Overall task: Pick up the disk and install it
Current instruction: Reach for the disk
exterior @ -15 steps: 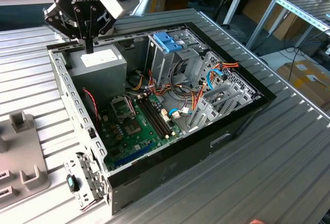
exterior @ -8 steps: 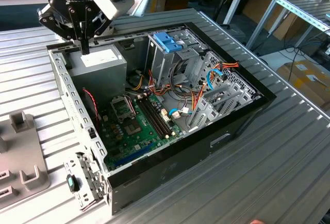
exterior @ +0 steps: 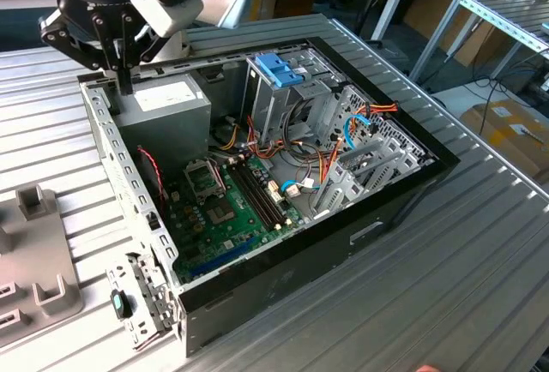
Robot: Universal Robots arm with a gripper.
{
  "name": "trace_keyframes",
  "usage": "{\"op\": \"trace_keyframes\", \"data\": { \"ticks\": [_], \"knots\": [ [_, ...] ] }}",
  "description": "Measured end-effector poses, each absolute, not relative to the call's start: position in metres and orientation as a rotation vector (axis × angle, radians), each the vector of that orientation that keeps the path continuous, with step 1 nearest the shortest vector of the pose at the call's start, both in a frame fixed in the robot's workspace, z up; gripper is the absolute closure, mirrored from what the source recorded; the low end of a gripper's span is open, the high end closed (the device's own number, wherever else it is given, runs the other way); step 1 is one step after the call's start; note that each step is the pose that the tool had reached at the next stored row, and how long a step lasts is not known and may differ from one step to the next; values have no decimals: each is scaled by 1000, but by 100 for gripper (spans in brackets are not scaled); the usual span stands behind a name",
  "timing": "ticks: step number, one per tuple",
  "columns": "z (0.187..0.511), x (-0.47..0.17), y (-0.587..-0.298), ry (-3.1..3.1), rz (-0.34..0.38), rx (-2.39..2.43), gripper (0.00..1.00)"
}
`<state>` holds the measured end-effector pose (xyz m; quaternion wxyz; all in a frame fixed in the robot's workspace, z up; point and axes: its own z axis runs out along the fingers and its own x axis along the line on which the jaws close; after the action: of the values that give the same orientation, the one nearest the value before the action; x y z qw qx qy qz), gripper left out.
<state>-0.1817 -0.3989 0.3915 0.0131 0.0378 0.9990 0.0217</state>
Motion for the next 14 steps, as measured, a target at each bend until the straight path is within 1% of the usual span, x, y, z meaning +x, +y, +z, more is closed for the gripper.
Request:
{"op": "trace_keyframes", "data": {
  "ticks": [14],
  "knots": [
    [390,-220,-399,3112,68,118,89]
  ]
}}
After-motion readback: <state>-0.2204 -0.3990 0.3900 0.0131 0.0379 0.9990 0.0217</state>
